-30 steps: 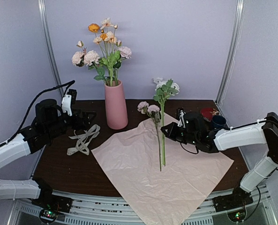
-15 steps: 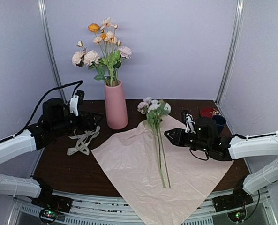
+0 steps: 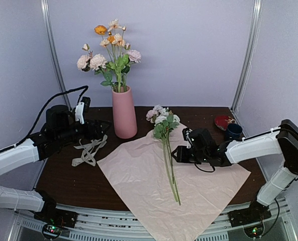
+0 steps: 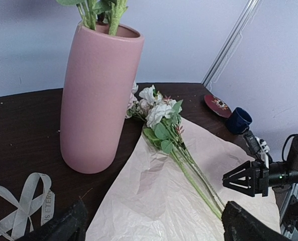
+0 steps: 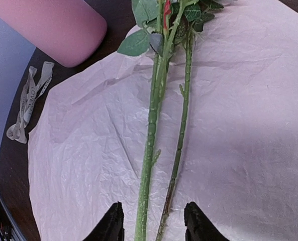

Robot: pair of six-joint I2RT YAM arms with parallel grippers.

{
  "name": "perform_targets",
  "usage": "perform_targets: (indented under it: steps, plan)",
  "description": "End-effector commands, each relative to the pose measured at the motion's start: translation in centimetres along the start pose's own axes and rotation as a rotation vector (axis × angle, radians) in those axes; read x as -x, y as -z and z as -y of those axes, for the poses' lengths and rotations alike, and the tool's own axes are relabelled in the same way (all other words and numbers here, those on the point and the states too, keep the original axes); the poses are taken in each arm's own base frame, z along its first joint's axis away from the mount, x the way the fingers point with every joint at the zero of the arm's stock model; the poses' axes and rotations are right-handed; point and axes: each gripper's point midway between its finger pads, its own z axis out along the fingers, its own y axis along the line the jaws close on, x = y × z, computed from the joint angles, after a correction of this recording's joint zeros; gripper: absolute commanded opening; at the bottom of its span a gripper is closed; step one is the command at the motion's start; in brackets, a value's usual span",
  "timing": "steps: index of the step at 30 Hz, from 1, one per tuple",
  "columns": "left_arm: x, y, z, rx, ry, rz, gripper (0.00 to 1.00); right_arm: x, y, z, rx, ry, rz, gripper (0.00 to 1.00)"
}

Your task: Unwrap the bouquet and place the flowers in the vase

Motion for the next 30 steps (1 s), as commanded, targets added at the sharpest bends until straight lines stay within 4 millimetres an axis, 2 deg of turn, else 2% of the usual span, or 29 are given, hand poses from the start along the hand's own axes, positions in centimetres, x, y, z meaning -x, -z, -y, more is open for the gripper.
perform_targets:
  steps: [1,7,10,15,18,19,23,25,30]
  plan:
    - [1.9,0.2,1.3,-0.047,-0.004,0.062,0.96,-1.2,-1.5,-1.4,0.045,0.021,-0.091,0.42]
    - [1.3,0.4,1.2,-0.045,-0.003,0.051,0.96,-2.2,-2.4,-1.7,0.063,0.017,-0.124,0.40]
    - [1.0,0.2,1.1,-0.045,0.000,0.044,0.97,-3.1,-3.1,-1.4,0.056,0.018,-0.157,0.36]
    - [1.2,0.2,1.5,-0.063,-0.003,0.045,0.96,-4.1,-3.9,-0.9,0.038,0.017,-0.188,0.19]
    - [1.8,0.3,2.5,-0.096,-0.018,0.050,0.96,-3.1,-3.3,-1.6,0.059,0.015,-0.141,0.05]
    - [2.0,0.2,2.8,-0.108,-0.020,0.051,0.96,-2.3,-2.6,-1.8,0.067,0.012,-0.101,0.00]
    - [3.5,0.1,5.5,-0.183,-0.038,0.063,0.96,2.2,1.8,-4.4,0.168,0.034,0.105,0.00]
    - [4.3,-0.3,7.5,-0.228,-0.052,0.068,0.96,3.9,4.7,-6.6,0.230,0.093,0.211,0.00]
    - [7.0,-1.1,14.0,-0.376,-0.084,0.108,0.96,6.1,10.6,-11.1,0.309,0.206,0.409,0.00]
